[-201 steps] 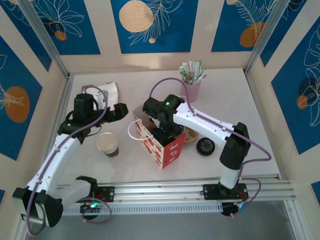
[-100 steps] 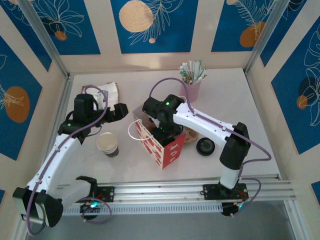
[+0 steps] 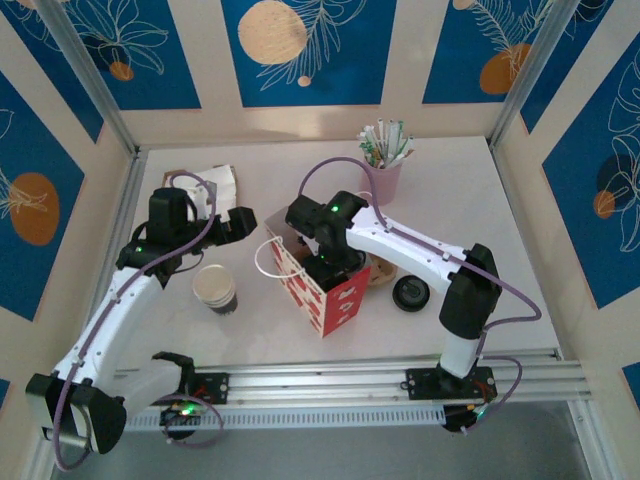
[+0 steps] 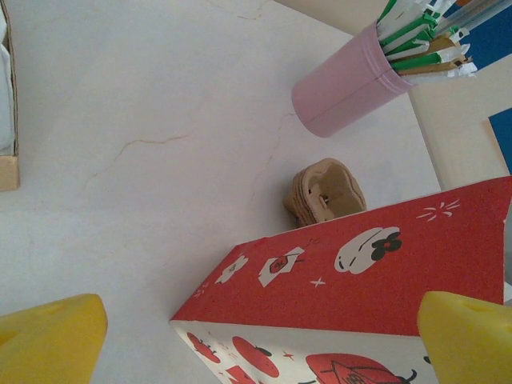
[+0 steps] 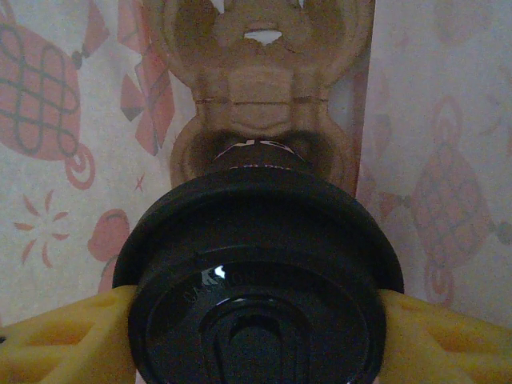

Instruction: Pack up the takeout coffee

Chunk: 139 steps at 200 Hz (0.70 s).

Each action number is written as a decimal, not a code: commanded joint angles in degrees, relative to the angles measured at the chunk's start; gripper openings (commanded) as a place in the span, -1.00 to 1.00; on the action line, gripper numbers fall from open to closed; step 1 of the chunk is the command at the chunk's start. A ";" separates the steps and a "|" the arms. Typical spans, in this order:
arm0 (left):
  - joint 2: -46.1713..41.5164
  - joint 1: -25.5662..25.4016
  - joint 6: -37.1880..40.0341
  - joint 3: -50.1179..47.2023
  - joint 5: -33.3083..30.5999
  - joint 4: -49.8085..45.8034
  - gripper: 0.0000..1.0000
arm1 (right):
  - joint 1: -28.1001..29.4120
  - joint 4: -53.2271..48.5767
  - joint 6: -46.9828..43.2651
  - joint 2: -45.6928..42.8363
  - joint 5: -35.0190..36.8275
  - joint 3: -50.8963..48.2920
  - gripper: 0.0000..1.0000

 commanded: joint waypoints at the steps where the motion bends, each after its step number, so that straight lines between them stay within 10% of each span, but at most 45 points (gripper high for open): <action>1: 0.03 0.30 -0.13 -0.41 1.14 1.12 0.99 | -0.30 0.34 -0.66 -0.68 -1.45 -0.76 0.32; 139: 0.18 0.34 0.10 0.03 1.05 0.87 0.99 | -0.57 0.45 -0.73 -0.25 -1.73 -1.11 0.31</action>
